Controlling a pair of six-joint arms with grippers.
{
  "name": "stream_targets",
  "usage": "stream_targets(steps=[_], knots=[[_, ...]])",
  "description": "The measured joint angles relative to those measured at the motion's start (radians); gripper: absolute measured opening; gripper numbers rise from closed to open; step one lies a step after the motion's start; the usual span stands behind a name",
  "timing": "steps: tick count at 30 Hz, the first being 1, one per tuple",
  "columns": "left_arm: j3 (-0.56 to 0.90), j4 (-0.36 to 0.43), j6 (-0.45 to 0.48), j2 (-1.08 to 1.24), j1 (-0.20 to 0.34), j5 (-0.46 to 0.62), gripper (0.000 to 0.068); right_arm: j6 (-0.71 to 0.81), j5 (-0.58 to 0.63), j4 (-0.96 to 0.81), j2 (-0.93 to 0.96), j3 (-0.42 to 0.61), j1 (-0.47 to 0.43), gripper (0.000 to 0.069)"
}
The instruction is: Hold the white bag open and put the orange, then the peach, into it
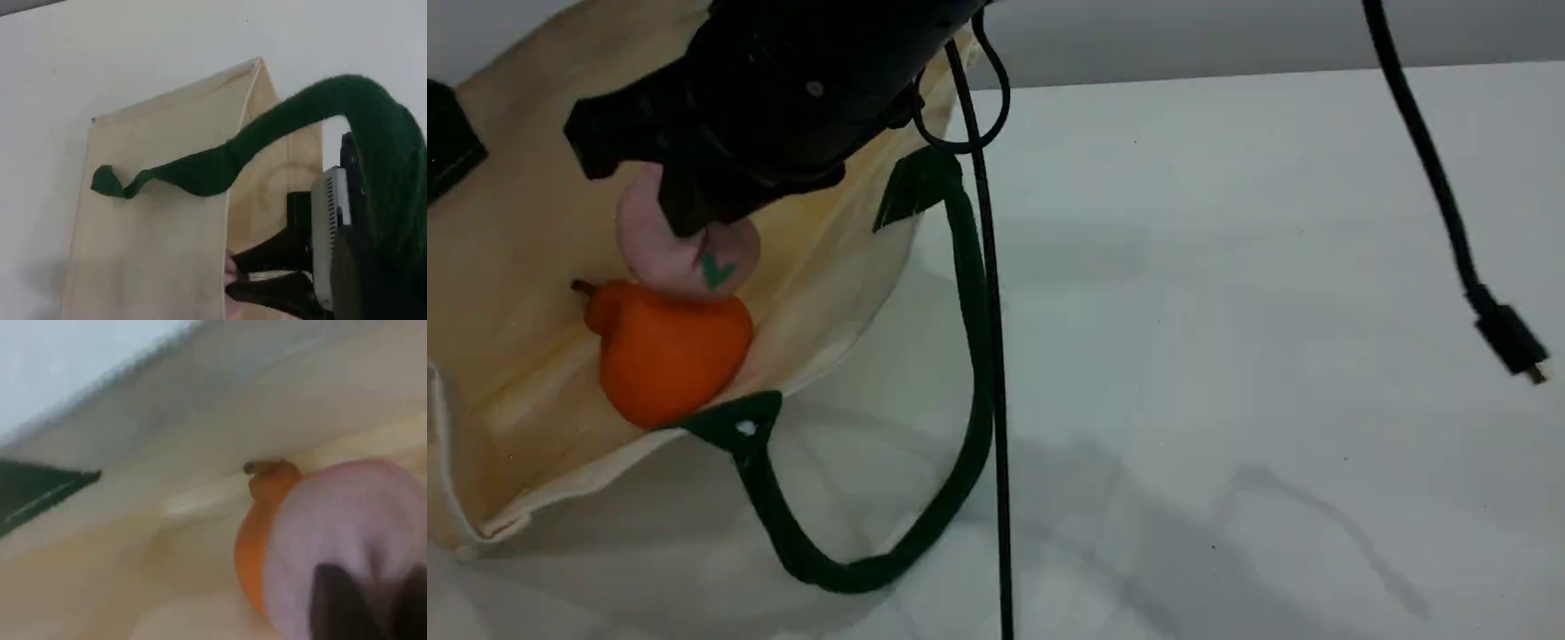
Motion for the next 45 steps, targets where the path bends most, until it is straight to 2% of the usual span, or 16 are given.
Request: stream_targets(steps=[6,8,10,13,20,24,27,31,36,45], knots=[[0.0,0.0,0.007,0.0,0.0,0.007,0.0059,-0.034,0.046,-0.012,-0.048,0.0,0.0,0.0556],[0.0,0.0,0.007,0.0,0.0,0.007,0.0059,-0.052,0.064,-0.022,-0.084,0.0,-0.001,0.063],[0.0,0.0,0.007,0.0,0.0,0.007,0.0059,-0.059,0.098,-0.044,-0.126,0.0,-0.011,0.0661],[0.0,-0.001,0.011,0.0,0.0,0.007,0.0059,-0.059,0.146,-0.058,-0.203,0.0,-0.036,0.0652],[0.059,-0.006,0.072,0.0,-0.043,-0.058,0.0059,-0.051,0.294,-0.06,-0.433,0.0,-0.147,0.0535],[0.118,-0.006,0.137,0.0,-0.08,-0.123,0.0059,-0.041,0.361,-0.064,-0.569,0.0,-0.187,0.0519],[0.174,-0.006,0.172,0.0,-0.082,-0.164,0.0062,-0.025,0.403,-0.105,-0.666,0.0,-0.191,0.0519],[0.258,-0.003,0.172,0.001,-0.082,-0.241,0.0078,0.062,0.46,-0.207,-0.786,0.0,-0.191,0.0519],[0.353,-0.003,0.196,0.001,-0.082,-0.33,0.0141,0.23,0.544,-0.394,-0.914,0.0,-0.191,0.0519],[0.424,-0.003,0.213,0.003,-0.082,-0.424,0.0255,0.5,0.786,-0.734,-1.115,-0.001,-0.19,0.0519]])
